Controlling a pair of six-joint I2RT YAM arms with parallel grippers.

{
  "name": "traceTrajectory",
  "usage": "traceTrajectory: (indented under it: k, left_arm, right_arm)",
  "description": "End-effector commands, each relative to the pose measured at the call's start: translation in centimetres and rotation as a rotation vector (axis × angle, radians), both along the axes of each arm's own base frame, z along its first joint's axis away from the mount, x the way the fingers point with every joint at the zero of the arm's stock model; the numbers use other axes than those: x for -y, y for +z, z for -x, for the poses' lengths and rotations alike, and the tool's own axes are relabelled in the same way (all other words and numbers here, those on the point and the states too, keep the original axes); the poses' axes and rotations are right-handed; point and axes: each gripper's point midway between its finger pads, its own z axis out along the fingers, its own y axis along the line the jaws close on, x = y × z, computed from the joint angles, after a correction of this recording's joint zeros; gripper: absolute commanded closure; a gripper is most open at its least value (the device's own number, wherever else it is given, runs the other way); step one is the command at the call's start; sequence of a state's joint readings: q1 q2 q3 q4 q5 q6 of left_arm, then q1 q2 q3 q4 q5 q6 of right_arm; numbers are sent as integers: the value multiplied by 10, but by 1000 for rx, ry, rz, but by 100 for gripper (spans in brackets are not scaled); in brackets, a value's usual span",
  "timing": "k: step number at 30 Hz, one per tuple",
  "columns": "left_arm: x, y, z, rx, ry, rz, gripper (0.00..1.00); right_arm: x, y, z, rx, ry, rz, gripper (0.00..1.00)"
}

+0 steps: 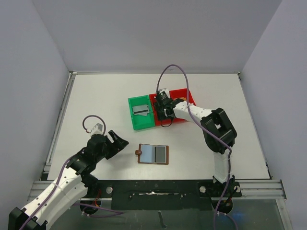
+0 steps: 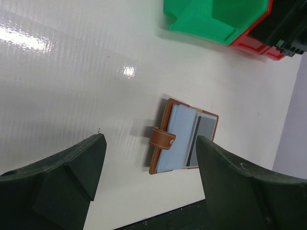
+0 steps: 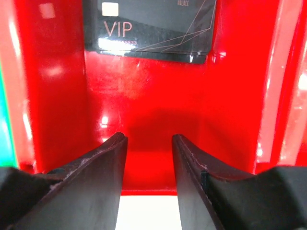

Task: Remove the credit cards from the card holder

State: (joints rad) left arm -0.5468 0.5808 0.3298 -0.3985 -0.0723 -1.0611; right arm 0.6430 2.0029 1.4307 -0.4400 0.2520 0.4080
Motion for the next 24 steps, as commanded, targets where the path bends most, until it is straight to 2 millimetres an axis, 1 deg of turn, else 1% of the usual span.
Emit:
traceTrajectory:
  k: [1, 6, 11, 13, 16, 19, 21, 24]
  left_arm:
    - [4, 20, -11, 74, 2, 35, 24]
    - [5, 20, -12, 77, 6, 41, 24]
    - [10, 19, -13, 78, -8, 57, 24]
    - [11, 17, -13, 74, -14, 61, 24]
    - [15, 15, -14, 71, -25, 67, 24]
    - [18, 22, -18, 92, -32, 78, 24]
    - [18, 29, -23, 116, -26, 70, 24]
    - [14, 33, -33, 131, -6, 23, 24]
  right_arm:
    - [1, 16, 14, 12, -15, -44, 58]
    - [3, 11, 43, -17, -20, -42, 59]
    - [-6, 21, 69, -4, -26, -48, 59]
    - [-6, 27, 75, 11, -35, -55, 59]
    - [-5, 45, 74, 44, -44, -77, 59]
    - [-12, 72, 69, 93, -26, -116, 58]
    - [-25, 92, 69, 125, 19, -160, 58]
    - [-49, 112, 71, 155, 90, -218, 60]
